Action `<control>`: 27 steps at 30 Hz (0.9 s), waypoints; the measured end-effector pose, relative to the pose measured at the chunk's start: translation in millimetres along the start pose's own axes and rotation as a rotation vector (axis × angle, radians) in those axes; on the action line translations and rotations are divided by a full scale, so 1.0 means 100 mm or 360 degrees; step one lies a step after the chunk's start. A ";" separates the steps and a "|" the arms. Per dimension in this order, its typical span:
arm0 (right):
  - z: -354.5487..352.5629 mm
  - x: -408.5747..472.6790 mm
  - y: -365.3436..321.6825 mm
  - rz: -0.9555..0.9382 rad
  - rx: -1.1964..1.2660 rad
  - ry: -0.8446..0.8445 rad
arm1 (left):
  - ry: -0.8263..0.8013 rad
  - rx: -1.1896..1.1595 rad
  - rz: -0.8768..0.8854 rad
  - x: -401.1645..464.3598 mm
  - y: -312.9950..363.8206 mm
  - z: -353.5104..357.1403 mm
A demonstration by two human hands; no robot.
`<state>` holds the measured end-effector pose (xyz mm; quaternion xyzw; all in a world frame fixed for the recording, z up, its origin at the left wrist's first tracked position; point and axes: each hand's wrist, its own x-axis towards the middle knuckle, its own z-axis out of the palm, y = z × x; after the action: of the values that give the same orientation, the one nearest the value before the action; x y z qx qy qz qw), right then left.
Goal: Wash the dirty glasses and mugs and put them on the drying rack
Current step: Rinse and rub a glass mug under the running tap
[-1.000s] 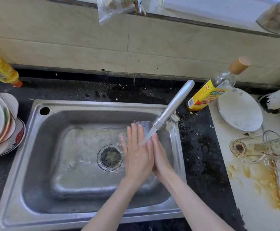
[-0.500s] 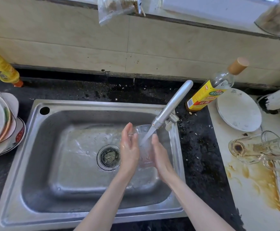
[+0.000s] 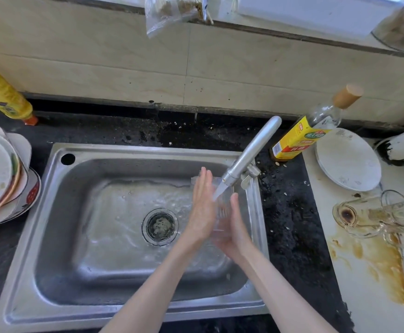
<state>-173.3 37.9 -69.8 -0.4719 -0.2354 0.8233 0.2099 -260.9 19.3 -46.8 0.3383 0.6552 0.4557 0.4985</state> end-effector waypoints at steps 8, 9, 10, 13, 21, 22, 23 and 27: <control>0.02 -0.10 -0.07 0.0052 -0.0225 -0.0145 | 0.0073 -0.0278 -0.0441 0.01 -0.01 -0.20; 0.06 -0.09 -0.08 0.0038 -0.0295 -0.0131 | 0.0099 -0.0253 -0.0447 0.00 0.00 -0.21; 0.08 -0.09 -0.08 0.0001 -0.0413 -0.0074 | 0.0132 -0.0234 -0.0387 -0.04 0.00 -0.21; 0.07 -0.02 -0.06 -0.0174 -0.0767 0.0145 | 0.0079 -0.0273 -0.0219 -0.19 -0.04 -0.19; 0.01 -0.05 -0.06 -0.0152 -0.0686 0.0163 | -0.0267 -0.0249 -0.0096 -0.25 -0.40 -0.23; -0.01 -0.05 -0.07 -0.0176 -0.0724 0.0149 | -0.0282 -0.0261 -0.0112 -0.22 -0.43 -0.26; -0.02 -0.06 -0.07 -0.0199 -0.0744 0.0137 | -0.0295 -0.0246 -0.0148 -0.19 -0.44 -0.28; -0.09 -0.02 -0.09 -0.0257 -0.0797 0.0156 | -0.0173 -0.0023 -0.0073 -0.14 -0.45 -0.29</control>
<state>-162.8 45.3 -67.3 -0.5280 -0.4581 0.6963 0.1628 -284.5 -17.4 -81.6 0.3439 0.6315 0.4299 0.5460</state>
